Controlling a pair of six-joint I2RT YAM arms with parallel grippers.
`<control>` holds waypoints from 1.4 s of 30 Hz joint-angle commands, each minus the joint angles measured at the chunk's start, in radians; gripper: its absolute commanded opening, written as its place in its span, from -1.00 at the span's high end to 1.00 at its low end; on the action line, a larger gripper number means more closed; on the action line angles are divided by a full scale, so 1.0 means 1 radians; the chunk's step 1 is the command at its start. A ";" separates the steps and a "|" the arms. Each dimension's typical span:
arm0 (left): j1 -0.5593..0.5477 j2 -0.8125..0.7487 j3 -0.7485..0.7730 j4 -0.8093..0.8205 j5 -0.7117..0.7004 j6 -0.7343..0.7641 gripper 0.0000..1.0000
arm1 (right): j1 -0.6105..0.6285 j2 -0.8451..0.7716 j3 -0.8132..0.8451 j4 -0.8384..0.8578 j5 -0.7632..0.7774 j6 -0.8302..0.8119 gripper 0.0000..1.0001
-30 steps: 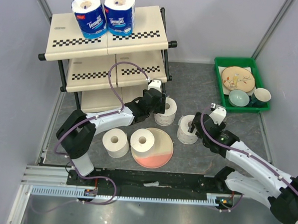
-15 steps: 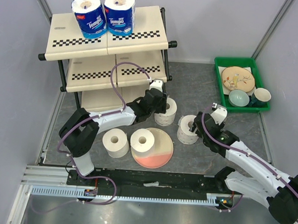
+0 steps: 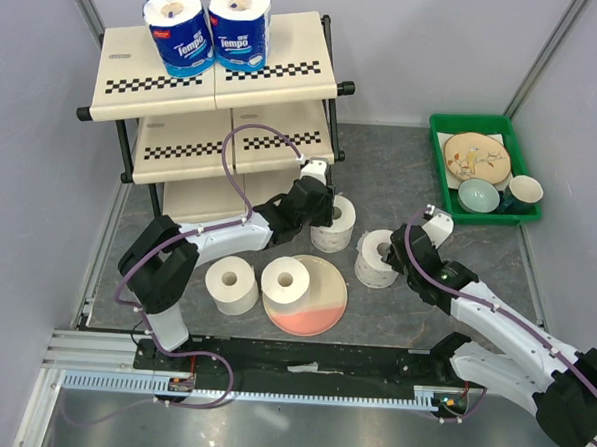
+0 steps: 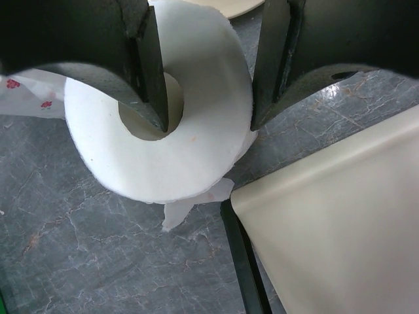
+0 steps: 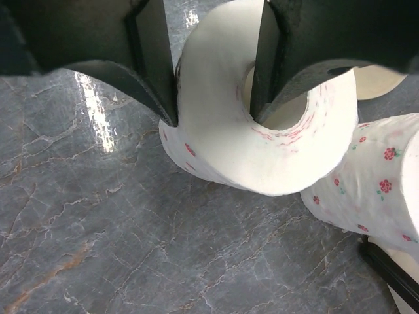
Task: Place and organize the paper towels onto the shelf
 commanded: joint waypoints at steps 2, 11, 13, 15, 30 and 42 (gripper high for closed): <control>0.001 0.003 -0.029 0.024 0.048 -0.018 -0.14 | -0.010 -0.021 -0.033 -0.021 -0.007 -0.007 0.12; 0.000 -0.091 -0.092 0.133 0.155 -0.004 -0.11 | -0.011 -0.163 0.016 -0.072 0.065 -0.058 0.46; 0.000 -0.120 -0.094 0.133 0.163 -0.001 -0.11 | -0.010 -0.203 0.056 -0.110 0.105 -0.076 0.43; 0.000 -0.169 -0.095 0.131 0.168 0.002 -0.11 | -0.010 -0.226 0.102 -0.136 0.129 -0.102 0.42; -0.003 -0.349 -0.080 0.019 0.125 0.076 -0.18 | -0.010 -0.269 0.199 -0.216 0.168 -0.154 0.35; -0.013 -0.123 0.026 -0.071 0.089 0.069 -0.35 | -0.010 -0.266 0.171 -0.216 0.177 -0.156 0.33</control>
